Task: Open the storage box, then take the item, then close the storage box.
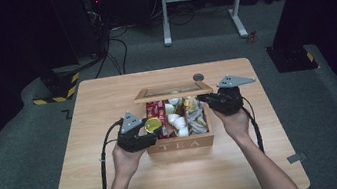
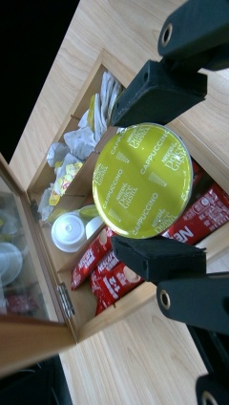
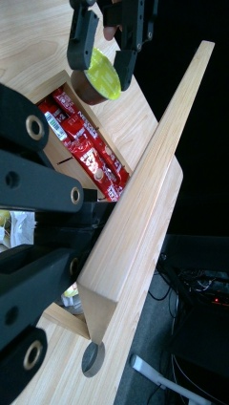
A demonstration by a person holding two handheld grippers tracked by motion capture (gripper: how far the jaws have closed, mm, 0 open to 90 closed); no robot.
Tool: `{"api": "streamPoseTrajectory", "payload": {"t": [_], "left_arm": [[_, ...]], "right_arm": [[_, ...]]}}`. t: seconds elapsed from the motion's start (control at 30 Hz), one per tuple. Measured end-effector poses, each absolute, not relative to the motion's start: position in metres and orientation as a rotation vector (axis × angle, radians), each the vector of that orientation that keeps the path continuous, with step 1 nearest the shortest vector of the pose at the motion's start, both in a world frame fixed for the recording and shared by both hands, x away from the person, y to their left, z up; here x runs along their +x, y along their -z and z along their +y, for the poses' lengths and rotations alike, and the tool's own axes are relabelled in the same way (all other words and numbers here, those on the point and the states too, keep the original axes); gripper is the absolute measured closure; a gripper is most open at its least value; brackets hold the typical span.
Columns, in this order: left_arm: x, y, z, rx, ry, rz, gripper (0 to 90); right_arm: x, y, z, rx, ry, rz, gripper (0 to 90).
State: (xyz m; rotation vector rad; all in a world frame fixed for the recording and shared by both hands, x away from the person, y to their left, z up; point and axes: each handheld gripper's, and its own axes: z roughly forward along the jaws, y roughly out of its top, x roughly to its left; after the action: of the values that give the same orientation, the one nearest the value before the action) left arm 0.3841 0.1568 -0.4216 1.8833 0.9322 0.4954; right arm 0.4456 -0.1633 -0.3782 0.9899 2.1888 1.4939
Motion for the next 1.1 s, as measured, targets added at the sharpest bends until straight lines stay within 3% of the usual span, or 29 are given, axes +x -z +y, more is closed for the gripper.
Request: {"api": "streamPoseTrajectory", "payload": {"t": [0.5, 1.1], "left_arm": [[0.38, 0.419, 0.173, 1.86, -0.518, 0.962, 38.4], [0.373, 0.429, 0.219, 1.788, -0.546, 1.082, 38.4]], "right_arm": [[0.446, 0.378, -0.163, 0.988, -1.498, 2.188, 89.7], [0.446, 0.379, -0.162, 0.988, -1.489, 2.197, 89.7]]}}
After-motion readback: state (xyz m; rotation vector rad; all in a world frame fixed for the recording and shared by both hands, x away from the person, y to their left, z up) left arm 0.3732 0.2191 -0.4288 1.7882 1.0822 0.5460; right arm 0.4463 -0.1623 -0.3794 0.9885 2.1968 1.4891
